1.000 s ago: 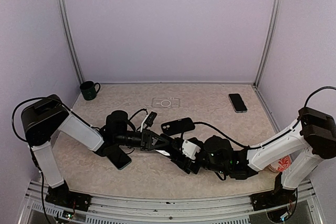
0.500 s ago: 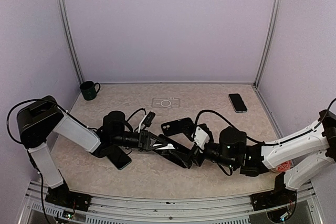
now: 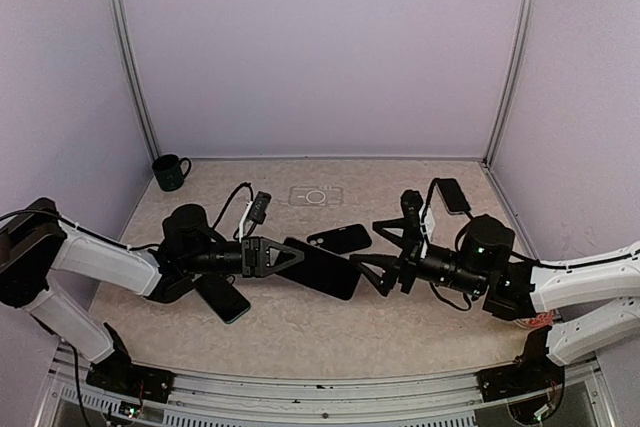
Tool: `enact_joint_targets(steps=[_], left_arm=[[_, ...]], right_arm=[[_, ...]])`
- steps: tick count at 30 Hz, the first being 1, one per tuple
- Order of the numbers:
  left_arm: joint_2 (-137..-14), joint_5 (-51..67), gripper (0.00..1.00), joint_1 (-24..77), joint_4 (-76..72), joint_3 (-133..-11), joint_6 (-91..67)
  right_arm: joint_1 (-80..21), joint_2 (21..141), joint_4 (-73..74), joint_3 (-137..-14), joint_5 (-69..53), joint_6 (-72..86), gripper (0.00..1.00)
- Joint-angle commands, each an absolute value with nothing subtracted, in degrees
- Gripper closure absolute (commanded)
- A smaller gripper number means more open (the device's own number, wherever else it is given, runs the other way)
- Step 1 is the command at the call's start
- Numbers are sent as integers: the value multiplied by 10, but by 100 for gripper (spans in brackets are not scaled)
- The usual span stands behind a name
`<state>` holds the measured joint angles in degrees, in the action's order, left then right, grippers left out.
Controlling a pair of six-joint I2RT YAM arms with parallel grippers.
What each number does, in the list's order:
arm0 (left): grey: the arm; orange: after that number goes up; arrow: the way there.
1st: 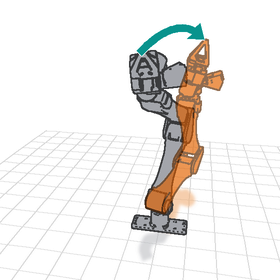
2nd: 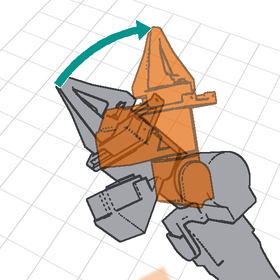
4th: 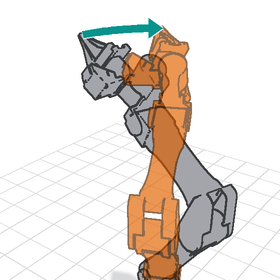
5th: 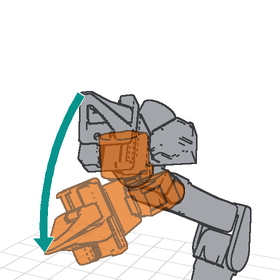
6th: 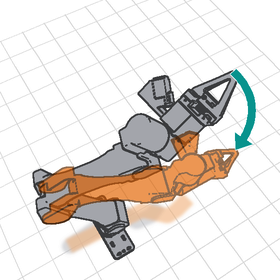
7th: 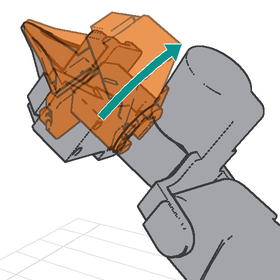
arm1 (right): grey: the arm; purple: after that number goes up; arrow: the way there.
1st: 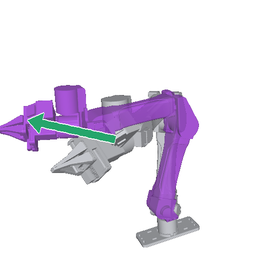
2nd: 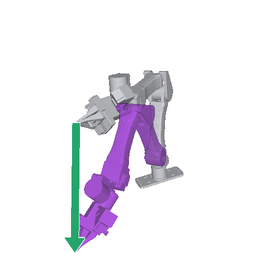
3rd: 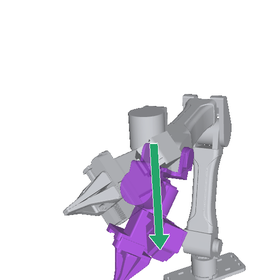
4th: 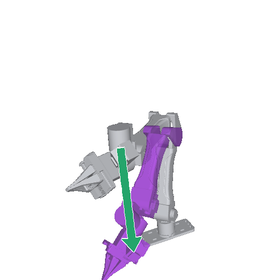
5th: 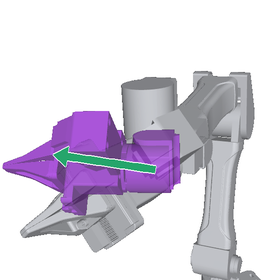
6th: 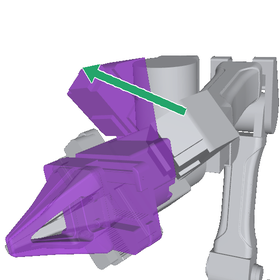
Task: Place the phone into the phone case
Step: Pass from the left arm to the right
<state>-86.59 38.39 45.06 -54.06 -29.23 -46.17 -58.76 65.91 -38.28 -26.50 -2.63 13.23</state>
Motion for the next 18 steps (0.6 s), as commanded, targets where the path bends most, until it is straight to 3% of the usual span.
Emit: enact_joint_targets(steps=[1,18], left_arm=[[-812,349,100,456,-600,-274,-442],[-747,290,100,473,-685,-234,-433]], right_arm=[[-569,637,-422,-254,-112,206,3],[-554,761,-566,-303,-282,355,14]])
